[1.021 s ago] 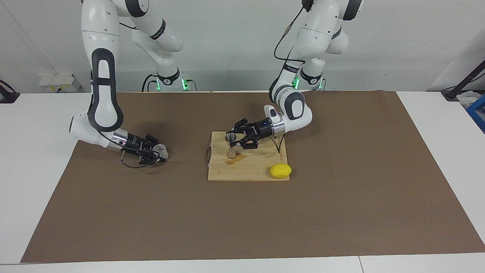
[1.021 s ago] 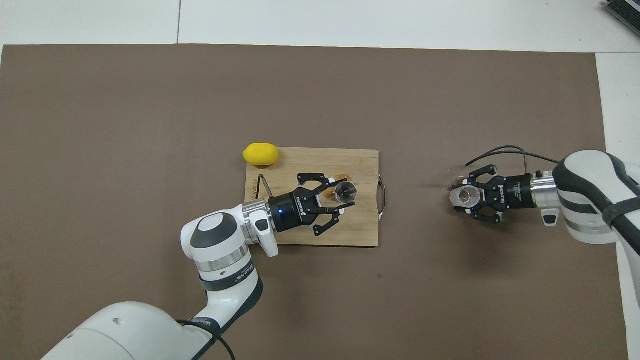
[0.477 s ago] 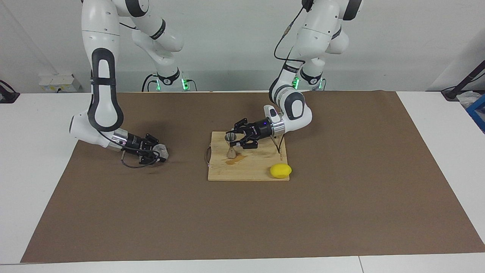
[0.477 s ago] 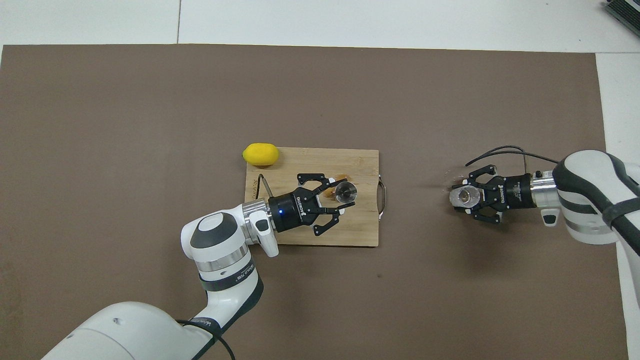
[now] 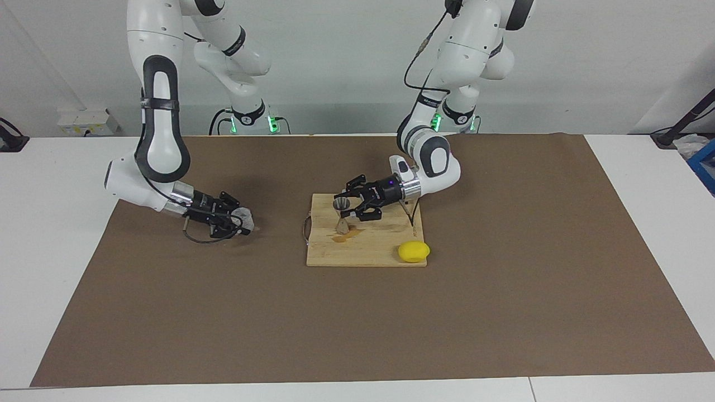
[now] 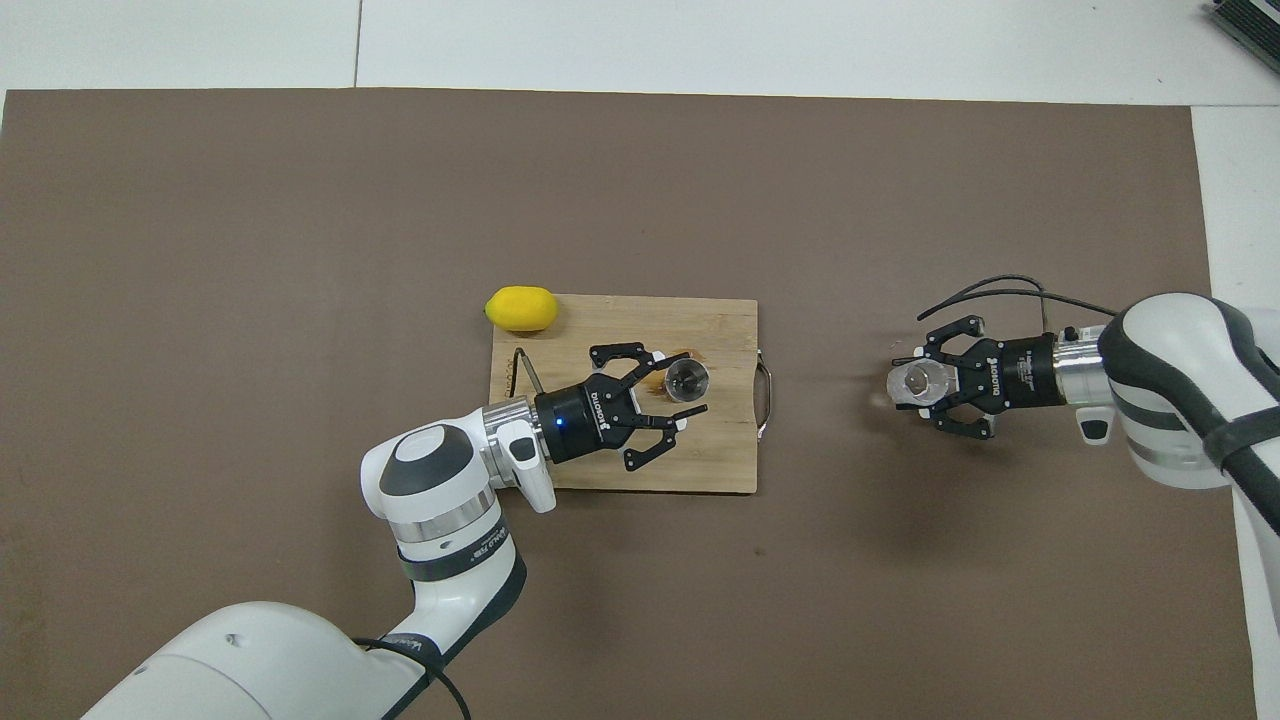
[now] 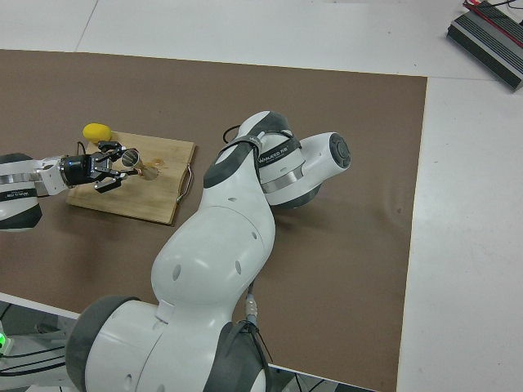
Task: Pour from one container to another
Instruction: 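Release the metal cup while the right gripper grasps the glass cup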
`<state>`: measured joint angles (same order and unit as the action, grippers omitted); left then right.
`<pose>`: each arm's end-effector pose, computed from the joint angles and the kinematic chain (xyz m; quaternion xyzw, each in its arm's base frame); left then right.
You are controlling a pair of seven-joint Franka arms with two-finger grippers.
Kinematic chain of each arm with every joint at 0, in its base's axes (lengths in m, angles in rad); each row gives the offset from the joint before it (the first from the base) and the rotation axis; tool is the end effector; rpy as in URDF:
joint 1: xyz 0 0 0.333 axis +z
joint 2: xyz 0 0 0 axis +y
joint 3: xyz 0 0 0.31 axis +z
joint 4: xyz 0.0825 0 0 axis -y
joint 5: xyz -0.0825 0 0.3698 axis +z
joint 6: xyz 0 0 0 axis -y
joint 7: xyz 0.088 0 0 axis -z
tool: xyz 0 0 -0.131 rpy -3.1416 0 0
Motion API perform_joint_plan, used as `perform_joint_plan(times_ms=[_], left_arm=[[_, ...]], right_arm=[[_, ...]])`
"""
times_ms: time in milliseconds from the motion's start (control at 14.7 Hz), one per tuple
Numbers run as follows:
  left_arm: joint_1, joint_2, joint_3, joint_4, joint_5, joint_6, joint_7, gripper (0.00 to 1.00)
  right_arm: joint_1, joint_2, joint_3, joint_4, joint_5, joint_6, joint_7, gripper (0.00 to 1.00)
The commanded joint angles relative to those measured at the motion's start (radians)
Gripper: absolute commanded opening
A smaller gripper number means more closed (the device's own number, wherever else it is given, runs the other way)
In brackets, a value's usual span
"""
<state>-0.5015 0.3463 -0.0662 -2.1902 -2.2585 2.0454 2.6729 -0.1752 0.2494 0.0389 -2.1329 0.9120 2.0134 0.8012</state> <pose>0.4574 -0.3610 0.2551 0.5748 -0.4347 0.5407 0.4339 0.5323 -0.0086 0.2699 -0.6691 0.6281 0.2743 0.2871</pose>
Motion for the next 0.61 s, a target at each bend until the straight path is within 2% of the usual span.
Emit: perform_joint_plan(times_ms=[0, 545], left_arm=[[-0.012, 0.007, 0.009, 0.003, -0.024, 0.024, 0.022, 1.00], [0.000, 0.005, 0.011, -0.028, -0.023, 0.021, 0.019, 1.00]], right_arm=[[0.026, -0.053, -0.001, -0.029, 0.019, 0.021, 0.064, 0.23], [0.112, -0.107, -0.001, -0.016, -0.008, 0.051, 0.220, 0.23]])
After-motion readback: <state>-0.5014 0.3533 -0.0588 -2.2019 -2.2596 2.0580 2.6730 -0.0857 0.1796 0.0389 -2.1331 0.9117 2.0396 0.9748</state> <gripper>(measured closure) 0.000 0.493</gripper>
